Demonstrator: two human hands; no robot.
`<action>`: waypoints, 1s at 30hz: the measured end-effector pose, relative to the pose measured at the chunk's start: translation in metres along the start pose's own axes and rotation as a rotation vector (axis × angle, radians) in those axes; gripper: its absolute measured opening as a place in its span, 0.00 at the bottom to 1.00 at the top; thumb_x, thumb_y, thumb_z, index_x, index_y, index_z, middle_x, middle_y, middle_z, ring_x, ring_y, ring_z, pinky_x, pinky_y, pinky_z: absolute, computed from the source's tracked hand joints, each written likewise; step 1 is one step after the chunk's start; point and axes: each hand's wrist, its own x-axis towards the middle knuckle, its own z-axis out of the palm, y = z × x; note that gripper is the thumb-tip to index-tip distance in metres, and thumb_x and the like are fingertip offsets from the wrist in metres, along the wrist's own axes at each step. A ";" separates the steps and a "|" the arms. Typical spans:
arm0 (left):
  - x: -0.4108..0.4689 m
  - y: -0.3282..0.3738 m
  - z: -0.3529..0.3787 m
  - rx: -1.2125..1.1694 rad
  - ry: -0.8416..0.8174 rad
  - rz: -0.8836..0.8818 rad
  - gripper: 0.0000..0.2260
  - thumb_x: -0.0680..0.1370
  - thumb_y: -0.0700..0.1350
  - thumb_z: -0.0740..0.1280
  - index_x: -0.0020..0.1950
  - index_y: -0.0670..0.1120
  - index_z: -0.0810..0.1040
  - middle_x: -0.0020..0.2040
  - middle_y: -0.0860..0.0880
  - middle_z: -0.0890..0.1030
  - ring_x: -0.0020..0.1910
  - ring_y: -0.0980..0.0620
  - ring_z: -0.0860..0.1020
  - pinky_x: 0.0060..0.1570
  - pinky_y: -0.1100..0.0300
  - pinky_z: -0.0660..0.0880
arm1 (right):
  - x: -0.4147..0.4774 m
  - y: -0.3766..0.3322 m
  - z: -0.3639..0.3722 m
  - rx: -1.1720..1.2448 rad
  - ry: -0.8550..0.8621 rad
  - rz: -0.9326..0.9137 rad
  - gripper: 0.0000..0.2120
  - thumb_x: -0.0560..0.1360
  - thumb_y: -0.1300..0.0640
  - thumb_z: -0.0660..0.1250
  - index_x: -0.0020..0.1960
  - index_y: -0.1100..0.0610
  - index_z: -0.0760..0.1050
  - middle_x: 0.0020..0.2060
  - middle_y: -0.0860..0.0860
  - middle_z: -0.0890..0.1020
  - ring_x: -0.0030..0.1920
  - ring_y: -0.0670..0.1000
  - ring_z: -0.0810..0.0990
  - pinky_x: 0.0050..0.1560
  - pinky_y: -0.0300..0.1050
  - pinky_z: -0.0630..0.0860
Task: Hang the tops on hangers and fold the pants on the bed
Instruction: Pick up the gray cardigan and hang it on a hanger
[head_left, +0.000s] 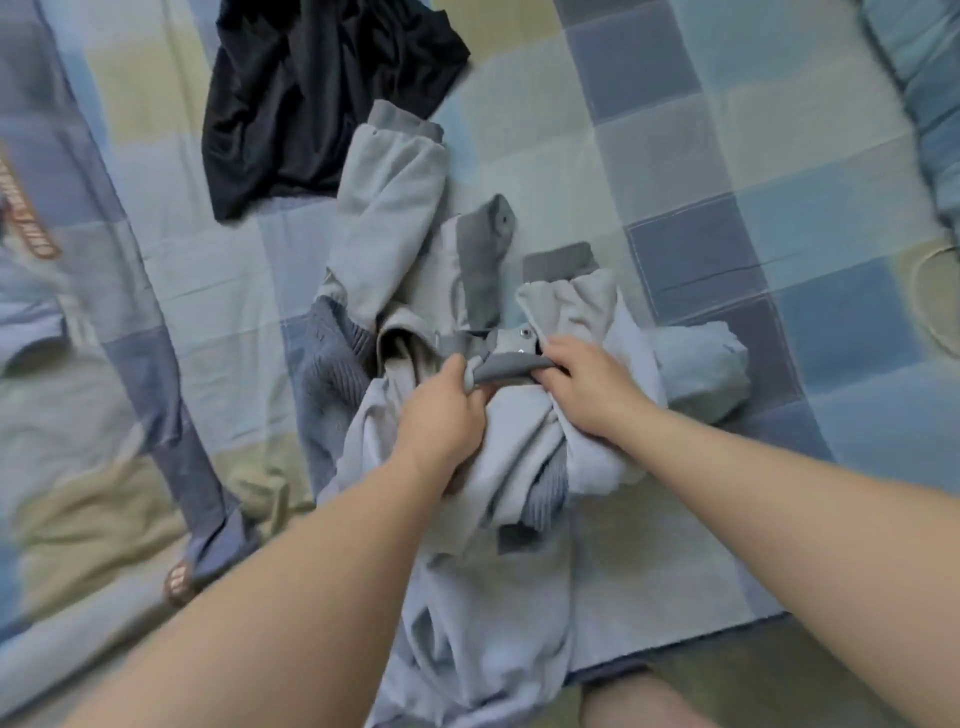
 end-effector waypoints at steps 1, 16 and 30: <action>-0.033 0.000 -0.001 -0.054 -0.037 -0.053 0.09 0.82 0.51 0.62 0.57 0.47 0.72 0.53 0.42 0.82 0.55 0.37 0.77 0.48 0.48 0.72 | -0.027 -0.007 0.002 0.007 -0.017 -0.003 0.10 0.81 0.53 0.63 0.54 0.55 0.81 0.59 0.51 0.80 0.64 0.56 0.74 0.61 0.56 0.69; -0.325 0.099 -0.208 -0.300 0.150 0.144 0.10 0.80 0.43 0.64 0.42 0.51 0.66 0.38 0.53 0.69 0.41 0.48 0.69 0.38 0.53 0.62 | -0.340 -0.226 -0.152 0.280 0.208 -0.363 0.04 0.79 0.62 0.67 0.47 0.59 0.80 0.32 0.45 0.77 0.36 0.46 0.72 0.44 0.46 0.71; -0.438 0.171 -0.375 -0.550 0.295 0.656 0.17 0.74 0.46 0.71 0.57 0.66 0.75 0.55 0.60 0.79 0.57 0.57 0.77 0.56 0.60 0.71 | -0.449 -0.406 -0.285 0.414 0.189 -0.882 0.13 0.79 0.69 0.63 0.53 0.57 0.83 0.46 0.50 0.86 0.48 0.50 0.84 0.51 0.41 0.77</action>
